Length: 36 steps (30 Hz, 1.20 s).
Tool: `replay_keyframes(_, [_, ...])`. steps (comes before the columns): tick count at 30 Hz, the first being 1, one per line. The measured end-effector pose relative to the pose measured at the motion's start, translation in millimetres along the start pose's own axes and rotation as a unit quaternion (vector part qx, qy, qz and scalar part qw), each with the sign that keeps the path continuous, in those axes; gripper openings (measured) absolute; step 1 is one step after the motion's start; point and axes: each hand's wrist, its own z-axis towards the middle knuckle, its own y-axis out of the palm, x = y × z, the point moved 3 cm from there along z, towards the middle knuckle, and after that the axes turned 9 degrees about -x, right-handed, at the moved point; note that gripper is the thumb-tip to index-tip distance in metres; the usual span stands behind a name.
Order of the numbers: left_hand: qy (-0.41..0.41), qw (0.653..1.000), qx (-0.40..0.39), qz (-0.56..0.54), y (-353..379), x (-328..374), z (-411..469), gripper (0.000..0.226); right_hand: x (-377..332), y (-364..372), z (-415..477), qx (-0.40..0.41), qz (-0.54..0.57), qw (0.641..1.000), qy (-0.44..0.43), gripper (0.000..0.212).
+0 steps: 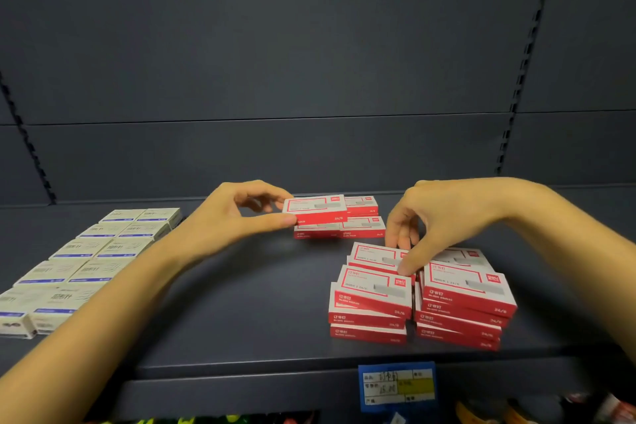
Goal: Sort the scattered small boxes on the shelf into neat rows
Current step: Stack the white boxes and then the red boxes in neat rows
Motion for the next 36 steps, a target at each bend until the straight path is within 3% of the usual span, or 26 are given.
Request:
replay_keyframes(8, [-0.047,0.999,0.019,0.016,-1.9,-26.0,17.9,0.016,-0.5,-2.4,2.5,0.112,-0.037,0.993,0.025,0.028])
replay_keyframes(15, [-0.067,0.996,-0.026,0.062,16.7,-47.2,37.5,0.023,34.2,-17.4,22.8,0.206,0.022,0.978,0.006,0.032])
replay_keyframes(29, [-0.103,0.994,-0.002,0.028,25.6,-68.0,40.8,0.027,70.9,-11.7,67.8,0.249,0.083,0.964,-0.034,0.033])
replay_keyframes(36, [-0.104,0.994,0.017,0.044,23.7,-70.4,42.9,0.026,70.1,-7.5,72.3,0.246,0.092,0.964,-0.046,0.022])
